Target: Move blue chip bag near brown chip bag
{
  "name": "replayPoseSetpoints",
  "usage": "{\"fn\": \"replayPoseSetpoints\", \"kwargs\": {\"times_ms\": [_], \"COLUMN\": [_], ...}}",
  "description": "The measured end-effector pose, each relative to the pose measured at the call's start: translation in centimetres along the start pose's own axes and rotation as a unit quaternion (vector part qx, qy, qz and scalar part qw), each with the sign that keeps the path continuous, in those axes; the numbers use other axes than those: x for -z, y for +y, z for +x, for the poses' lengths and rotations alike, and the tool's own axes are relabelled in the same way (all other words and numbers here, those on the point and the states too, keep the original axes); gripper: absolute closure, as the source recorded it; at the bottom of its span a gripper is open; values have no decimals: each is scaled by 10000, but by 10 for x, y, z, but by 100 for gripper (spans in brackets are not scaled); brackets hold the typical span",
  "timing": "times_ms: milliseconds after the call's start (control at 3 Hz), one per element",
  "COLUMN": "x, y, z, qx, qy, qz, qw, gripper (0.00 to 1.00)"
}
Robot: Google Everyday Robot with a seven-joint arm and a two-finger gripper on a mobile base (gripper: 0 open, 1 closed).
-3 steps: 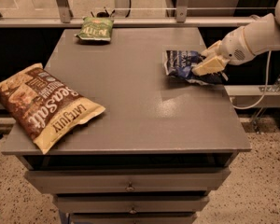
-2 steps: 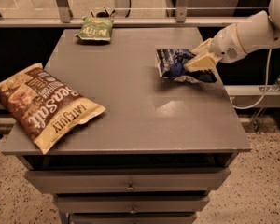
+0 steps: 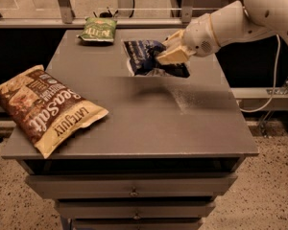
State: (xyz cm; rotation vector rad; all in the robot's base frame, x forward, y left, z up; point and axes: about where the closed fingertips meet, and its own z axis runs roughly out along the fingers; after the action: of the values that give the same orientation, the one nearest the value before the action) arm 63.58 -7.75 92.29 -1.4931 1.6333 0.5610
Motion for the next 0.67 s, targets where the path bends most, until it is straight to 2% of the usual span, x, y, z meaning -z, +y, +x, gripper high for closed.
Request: {"fn": "replayPoseSetpoints", "kwargs": {"times_ms": [333, 667], "x": [-47, -69], "y": [30, 54], "z": [-37, -54], "qx": [213, 293], "qy": [-253, -387], "qz": [-423, -739], "qw": [9986, 9961], "gripper": [100, 100]}}
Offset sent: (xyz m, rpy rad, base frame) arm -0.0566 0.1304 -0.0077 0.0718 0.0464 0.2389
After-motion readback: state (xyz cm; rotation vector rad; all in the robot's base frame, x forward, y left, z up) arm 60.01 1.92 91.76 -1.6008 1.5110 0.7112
